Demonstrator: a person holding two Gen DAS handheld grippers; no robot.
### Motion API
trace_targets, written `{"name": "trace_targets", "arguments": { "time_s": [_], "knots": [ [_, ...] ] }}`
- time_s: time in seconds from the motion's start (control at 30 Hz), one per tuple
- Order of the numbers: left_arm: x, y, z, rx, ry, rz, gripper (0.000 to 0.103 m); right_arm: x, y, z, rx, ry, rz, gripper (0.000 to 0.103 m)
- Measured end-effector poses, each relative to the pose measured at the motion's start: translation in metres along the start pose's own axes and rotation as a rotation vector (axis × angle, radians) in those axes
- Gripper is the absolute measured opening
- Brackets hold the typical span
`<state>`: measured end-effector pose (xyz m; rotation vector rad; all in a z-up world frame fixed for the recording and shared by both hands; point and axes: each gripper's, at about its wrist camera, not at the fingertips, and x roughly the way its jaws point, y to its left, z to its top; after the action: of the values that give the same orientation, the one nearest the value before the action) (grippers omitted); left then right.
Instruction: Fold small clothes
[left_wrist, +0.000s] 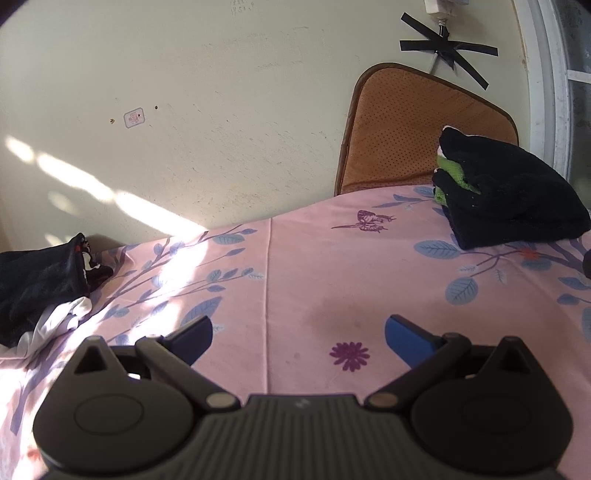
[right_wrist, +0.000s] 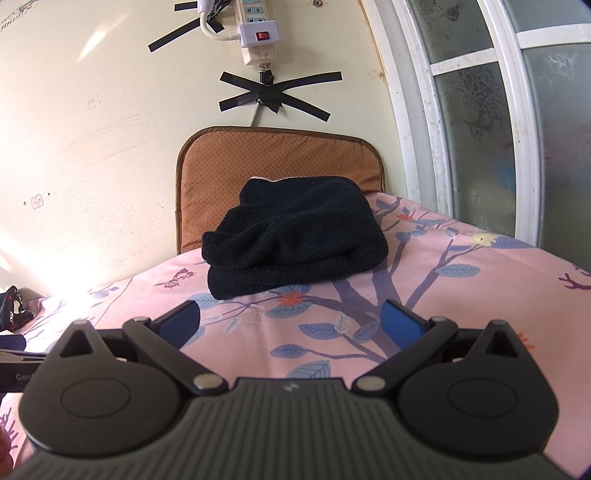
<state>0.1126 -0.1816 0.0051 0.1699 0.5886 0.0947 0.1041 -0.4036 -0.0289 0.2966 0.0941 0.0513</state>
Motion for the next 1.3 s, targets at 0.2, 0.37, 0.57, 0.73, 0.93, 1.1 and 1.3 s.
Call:
{"name": "trace_targets", "arguments": {
  "time_s": [0.2,0.37,0.57,0.73,0.93,1.1,1.3],
  "knots": [
    [-0.0022,-0.0012,0.0005,0.005,0.003,-0.012,0.103,0.0005,-0.0004,0.0003,0.000,0.000,0.001,0.103],
    [-0.0029,-0.0029,0.0003,0.015,0.008,-0.018,0.103,0.0006,-0.0006,0.0005,0.000,0.000,0.002,0.103],
    [-0.0025,-0.0051,-0.0004,0.025,0.014,-0.019,0.103,0.0006,-0.0007,0.0005,0.000,0.000,0.003,0.103],
    [-0.0022,-0.0065,-0.0008,0.030,0.016,-0.019,0.103,0.0006,-0.0007,0.0004,0.000,0.000,0.003,0.103],
    [-0.0024,-0.0071,-0.0010,0.034,0.019,-0.020,0.103,0.0006,-0.0008,0.0004,0.000,0.000,0.003,0.103],
    [-0.0025,-0.0073,-0.0012,0.037,0.019,-0.023,0.103,0.0005,-0.0009,0.0005,0.000,0.000,0.003,0.103],
    [-0.0027,-0.0090,-0.0018,0.044,0.019,-0.026,0.103,0.0006,-0.0010,0.0005,0.000,0.000,0.004,0.103]
  ]
}}
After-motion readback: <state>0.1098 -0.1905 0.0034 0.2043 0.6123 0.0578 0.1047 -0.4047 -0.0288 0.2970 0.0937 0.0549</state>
